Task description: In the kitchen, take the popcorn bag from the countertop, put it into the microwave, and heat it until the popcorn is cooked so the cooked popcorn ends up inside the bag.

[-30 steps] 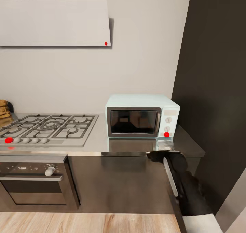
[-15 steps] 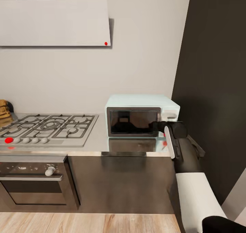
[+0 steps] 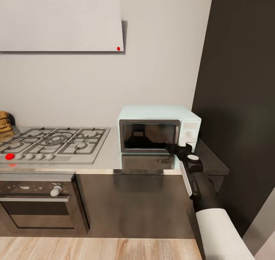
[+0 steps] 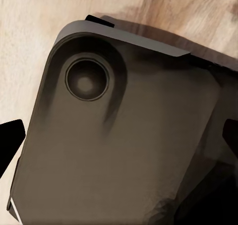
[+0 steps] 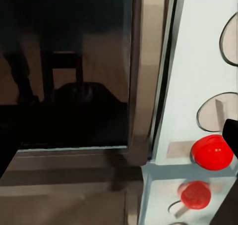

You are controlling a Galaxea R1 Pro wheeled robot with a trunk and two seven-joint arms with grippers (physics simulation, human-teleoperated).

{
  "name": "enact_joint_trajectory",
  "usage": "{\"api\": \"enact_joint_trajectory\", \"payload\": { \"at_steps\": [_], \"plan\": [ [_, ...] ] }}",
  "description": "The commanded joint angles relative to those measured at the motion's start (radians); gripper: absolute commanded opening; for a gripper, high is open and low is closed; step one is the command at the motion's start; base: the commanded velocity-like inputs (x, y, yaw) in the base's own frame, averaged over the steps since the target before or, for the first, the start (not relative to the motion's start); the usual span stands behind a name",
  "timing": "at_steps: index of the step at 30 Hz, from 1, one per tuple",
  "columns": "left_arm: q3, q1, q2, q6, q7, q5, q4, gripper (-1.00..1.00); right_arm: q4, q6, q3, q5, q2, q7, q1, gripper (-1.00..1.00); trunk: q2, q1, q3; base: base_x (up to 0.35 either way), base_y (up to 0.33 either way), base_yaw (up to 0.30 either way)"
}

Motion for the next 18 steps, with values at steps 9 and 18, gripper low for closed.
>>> {"api": "enact_joint_trajectory", "payload": {
  "at_steps": [9,18],
  "plan": [
    [0.001,0.000,0.000,-0.002,0.000,0.004,0.000,1.00,0.002,0.001,-0.001,0.018,-0.007,0.005,0.001,1.00,-0.001,0.000,-0.001,0.000,0.000,0.000],
    [0.001,0.000,0.001,-0.002,0.000,0.005,0.000,1.00,0.002,0.003,-0.001,0.019,-0.007,0.007,0.001,1.00,-0.001,0.000,-0.001,0.078,0.000,0.000]
  ]
}}
